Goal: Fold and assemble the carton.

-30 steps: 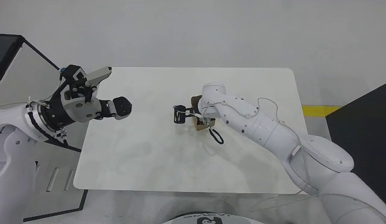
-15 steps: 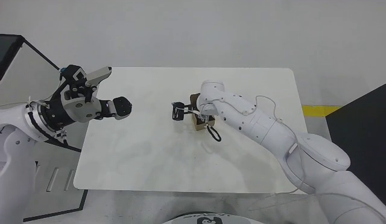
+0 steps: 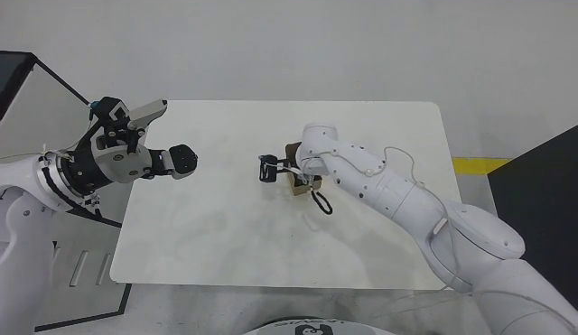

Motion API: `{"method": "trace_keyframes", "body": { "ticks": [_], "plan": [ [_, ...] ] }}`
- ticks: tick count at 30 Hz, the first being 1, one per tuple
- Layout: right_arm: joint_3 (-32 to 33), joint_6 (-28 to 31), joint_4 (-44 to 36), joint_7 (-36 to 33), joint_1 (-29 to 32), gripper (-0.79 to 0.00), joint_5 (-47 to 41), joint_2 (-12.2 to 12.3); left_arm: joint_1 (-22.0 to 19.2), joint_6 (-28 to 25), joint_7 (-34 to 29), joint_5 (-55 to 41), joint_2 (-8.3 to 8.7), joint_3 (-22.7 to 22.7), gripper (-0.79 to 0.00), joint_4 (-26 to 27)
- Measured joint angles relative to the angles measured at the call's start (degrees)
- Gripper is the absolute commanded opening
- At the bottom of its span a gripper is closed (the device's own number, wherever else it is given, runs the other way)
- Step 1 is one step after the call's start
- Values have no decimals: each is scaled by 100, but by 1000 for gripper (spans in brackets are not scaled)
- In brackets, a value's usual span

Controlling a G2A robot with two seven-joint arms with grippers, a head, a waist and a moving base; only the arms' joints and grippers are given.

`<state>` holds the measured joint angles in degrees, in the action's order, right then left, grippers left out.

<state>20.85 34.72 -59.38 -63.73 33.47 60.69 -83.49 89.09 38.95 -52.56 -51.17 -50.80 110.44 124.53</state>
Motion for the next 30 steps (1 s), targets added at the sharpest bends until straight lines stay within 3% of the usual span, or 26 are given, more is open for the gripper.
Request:
{"method": "trace_keyframes", "body": {
  "ticks": [11, 17, 24, 30],
  "plan": [
    [-48, 97, 467, 236, -41, -785, -18, -188, 0, 0, 0, 0, 0, 0, 0, 0],
    [143, 38, 263, 174, -46, -785, -78, -133, 0, 0, 0, 0, 0, 0, 0, 0],
    [616, -107, -523, -151, 216, -785, -178, 165, 0, 0, 0, 0, 0, 0, 0, 0],
    [1540, -220, -1641, -110, 884, -785, -242, 664, 0, 0, 0, 0, 0, 0, 0, 0]
  ]
}}
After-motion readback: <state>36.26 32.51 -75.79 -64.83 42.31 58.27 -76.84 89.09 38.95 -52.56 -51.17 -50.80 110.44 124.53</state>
